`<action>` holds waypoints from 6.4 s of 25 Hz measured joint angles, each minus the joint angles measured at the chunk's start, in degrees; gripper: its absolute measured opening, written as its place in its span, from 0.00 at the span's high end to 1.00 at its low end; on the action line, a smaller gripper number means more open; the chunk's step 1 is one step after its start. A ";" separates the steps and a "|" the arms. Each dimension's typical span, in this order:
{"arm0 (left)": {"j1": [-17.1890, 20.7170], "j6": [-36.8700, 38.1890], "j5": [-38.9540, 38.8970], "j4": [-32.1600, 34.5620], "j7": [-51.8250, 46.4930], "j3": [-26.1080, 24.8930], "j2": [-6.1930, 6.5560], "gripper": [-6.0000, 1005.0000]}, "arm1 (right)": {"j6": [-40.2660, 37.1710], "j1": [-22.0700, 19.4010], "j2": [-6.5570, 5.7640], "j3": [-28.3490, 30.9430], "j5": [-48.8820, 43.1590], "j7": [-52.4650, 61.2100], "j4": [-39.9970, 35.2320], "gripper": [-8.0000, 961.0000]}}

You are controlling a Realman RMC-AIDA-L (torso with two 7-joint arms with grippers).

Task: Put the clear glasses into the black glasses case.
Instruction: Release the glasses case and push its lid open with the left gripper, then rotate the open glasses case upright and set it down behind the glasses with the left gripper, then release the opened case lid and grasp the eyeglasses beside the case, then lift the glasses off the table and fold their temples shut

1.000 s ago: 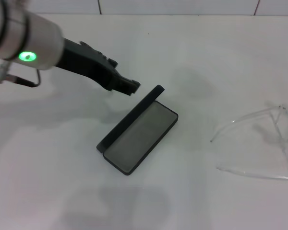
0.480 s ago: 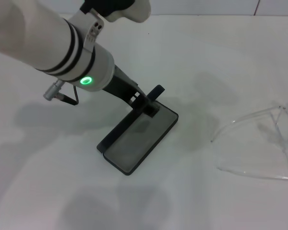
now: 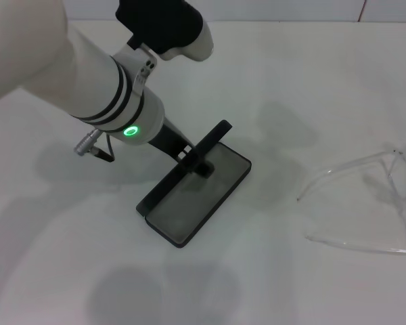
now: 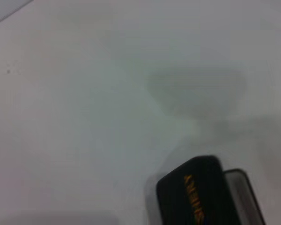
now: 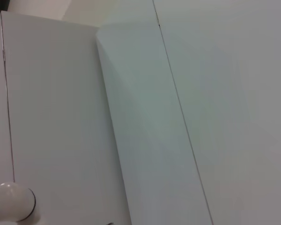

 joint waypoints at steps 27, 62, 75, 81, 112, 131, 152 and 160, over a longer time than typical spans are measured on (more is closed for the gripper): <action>5.18 -0.67 4.86 13.10 10.06 8.39 0.02 0.80 | -0.63 -0.76 0.21 2.54 0.40 -0.60 0.69 0.16; 8.01 -17.85 9.65 8.12 28.98 24.95 0.00 0.78 | -2.65 -1.66 1.06 8.17 0.09 -1.00 1.48 0.16; 8.65 -17.84 9.63 8.76 28.80 25.42 0.01 0.77 | -3.58 -2.29 1.26 8.17 0.32 -1.00 1.57 0.16; 10.35 -17.94 9.61 12.07 29.03 25.00 0.00 0.70 | -3.63 -2.46 1.26 8.17 0.30 -1.00 1.57 0.16; 22.23 -15.21 -46.88 26.37 46.12 -7.37 0.10 0.52 | 4.13 20.74 2.44 -11.90 -70.81 72.94 -50.48 0.17; 24.35 -14.62 -59.38 16.64 58.45 -10.39 0.00 0.54 | 10.65 26.03 6.09 -23.83 -82.54 77.79 -36.91 0.34; 24.29 -15.04 -59.50 16.30 58.62 -10.13 0.00 0.57 | 16.97 24.83 5.01 -23.32 -82.84 68.85 -32.48 0.78; 24.57 -14.99 -61.48 16.30 58.64 -10.03 0.00 0.59 | 17.10 21.08 3.01 -21.07 -82.45 66.96 -39.61 0.88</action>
